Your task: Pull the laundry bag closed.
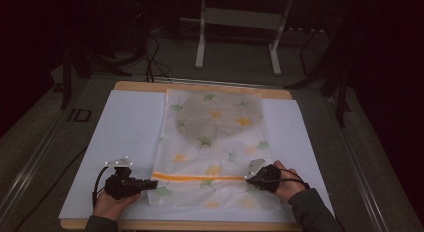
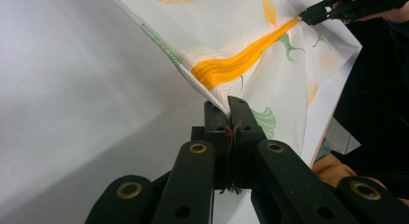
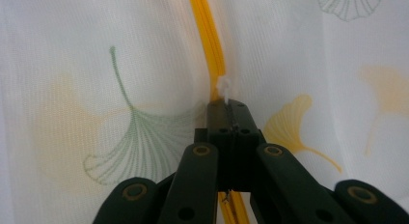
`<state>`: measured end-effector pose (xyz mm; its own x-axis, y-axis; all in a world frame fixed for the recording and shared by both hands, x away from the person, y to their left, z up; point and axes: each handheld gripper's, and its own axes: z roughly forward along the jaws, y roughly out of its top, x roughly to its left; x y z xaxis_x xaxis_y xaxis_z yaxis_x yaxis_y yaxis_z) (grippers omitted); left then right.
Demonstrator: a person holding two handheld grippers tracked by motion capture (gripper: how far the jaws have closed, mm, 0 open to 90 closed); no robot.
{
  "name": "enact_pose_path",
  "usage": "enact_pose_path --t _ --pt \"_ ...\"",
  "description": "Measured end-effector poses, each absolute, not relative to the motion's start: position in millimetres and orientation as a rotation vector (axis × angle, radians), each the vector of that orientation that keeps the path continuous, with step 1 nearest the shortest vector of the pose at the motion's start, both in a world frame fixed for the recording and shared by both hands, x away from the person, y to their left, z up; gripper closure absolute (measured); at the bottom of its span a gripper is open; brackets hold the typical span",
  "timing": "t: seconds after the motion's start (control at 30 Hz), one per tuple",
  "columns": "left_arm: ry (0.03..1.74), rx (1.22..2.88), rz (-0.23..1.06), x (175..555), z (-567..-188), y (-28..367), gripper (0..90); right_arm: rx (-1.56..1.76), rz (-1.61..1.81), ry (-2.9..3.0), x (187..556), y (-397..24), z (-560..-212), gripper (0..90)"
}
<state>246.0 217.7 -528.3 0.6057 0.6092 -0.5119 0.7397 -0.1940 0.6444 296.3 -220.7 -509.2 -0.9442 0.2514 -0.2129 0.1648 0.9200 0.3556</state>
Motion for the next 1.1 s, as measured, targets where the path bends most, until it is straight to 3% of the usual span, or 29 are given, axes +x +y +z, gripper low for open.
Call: enact_pose_path --t 1.1 --pt "1.079 1.892 -0.180 246 -529 220 88.6 0.370 0.397 2.784 290 -257 -502 90.0"
